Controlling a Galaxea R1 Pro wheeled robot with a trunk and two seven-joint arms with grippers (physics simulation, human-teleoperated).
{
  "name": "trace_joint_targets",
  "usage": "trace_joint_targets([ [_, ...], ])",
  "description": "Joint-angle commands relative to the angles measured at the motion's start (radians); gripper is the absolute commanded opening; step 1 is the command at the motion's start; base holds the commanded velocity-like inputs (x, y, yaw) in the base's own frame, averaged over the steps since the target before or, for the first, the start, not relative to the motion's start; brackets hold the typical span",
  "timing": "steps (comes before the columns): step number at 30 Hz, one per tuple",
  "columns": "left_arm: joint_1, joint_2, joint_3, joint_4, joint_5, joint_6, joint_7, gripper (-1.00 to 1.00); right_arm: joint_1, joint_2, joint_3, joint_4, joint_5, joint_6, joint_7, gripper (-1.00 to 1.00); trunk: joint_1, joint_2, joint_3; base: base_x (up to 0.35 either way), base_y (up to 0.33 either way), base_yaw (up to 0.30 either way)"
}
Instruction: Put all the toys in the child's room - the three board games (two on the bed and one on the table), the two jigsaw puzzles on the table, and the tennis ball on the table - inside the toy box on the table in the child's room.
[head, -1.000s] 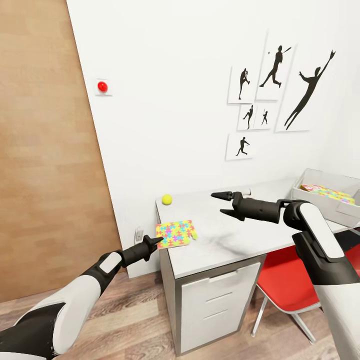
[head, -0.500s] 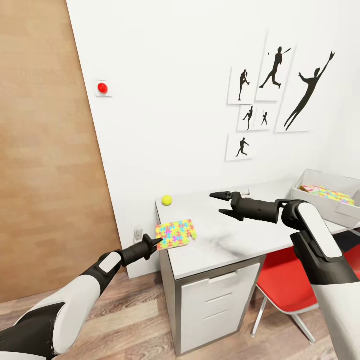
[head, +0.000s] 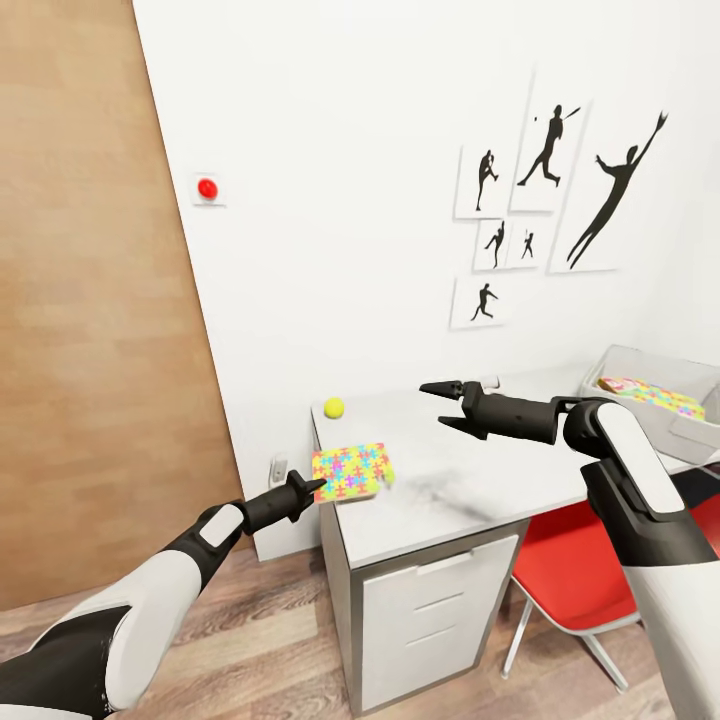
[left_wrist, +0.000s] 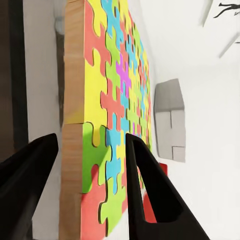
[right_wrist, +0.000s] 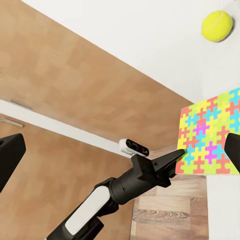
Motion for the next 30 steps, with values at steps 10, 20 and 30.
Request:
trace_joint_targets([
  [10, -0.001, -0.001, 0.006, -0.002, -0.005, 0.010, -0.032, -1.00, -0.003, -0.001, 0.001, 0.009, -0.010, 0.000, -0.010, 1.00, -0.038, 0.070, 0.030, 0.000, 0.000, 0.000],
  [20, -0.002, 0.003, 0.000, -0.009, -0.008, 0.068, -0.042, -1.00, -0.001, -0.001, -0.004, 0.008, -0.013, 0.000, -0.009, 1.00, -0.077, 0.140, 0.062, 0.000, 0.000, 0.000],
  [30, -0.003, 0.013, -0.002, -0.058, -0.009, 0.189, -0.044, -1.00, -0.001, -0.001, -0.007, 0.008, -0.001, -0.002, -0.010, 1.00, -0.115, 0.210, 0.093, 0.000, 0.000, 0.000],
])
